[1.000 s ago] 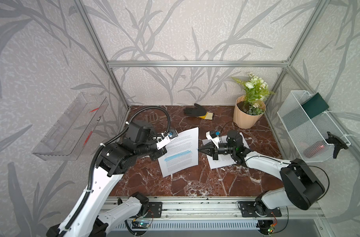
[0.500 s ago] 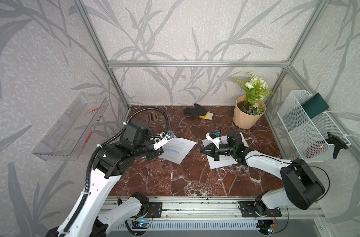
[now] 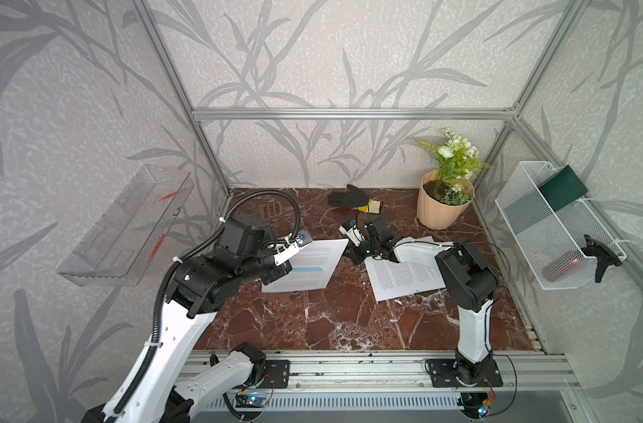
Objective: Unclip the paperclips from the documents
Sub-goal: Place the paper clip at the center of the board.
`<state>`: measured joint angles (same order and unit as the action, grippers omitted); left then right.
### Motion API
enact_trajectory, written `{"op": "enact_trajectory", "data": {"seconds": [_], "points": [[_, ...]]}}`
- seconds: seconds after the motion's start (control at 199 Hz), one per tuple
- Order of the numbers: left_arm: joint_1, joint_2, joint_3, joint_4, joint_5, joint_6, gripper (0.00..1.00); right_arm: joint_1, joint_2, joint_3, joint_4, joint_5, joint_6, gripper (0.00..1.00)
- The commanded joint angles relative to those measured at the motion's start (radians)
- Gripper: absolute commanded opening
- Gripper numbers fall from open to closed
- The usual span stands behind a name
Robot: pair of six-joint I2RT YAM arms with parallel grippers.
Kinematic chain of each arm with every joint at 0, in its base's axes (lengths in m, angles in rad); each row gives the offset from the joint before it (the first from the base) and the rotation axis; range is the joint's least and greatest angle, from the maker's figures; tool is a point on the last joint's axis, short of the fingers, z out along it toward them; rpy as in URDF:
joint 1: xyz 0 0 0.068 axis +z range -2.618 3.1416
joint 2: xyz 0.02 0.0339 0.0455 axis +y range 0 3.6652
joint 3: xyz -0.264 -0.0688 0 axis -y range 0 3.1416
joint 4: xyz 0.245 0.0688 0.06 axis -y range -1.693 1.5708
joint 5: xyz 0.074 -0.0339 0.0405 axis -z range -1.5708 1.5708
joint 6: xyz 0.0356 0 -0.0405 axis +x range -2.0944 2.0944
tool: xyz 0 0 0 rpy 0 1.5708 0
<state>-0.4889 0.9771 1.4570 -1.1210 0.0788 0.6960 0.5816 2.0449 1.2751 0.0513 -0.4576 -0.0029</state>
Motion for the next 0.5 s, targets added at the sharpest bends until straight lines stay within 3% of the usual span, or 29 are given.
{"op": "enact_trajectory", "data": {"seconds": [0.0,0.176,0.341,0.497], "points": [[0.004,-0.018,0.016,0.012,0.004,-0.009,0.0,-0.002,0.036,0.059,-0.103,0.145,0.041,0.0],[0.003,-0.027,-0.029,0.029,0.016,-0.063,0.0,-0.002,0.101,0.147,-0.234,0.232,0.014,0.0],[0.012,-0.043,-0.137,0.231,-0.052,-0.298,0.0,-0.001,0.135,0.198,-0.315,0.265,-0.009,0.06],[0.07,0.017,-0.19,0.284,0.001,-0.422,0.0,-0.002,0.081,0.174,-0.319,0.304,-0.013,0.4]]}}
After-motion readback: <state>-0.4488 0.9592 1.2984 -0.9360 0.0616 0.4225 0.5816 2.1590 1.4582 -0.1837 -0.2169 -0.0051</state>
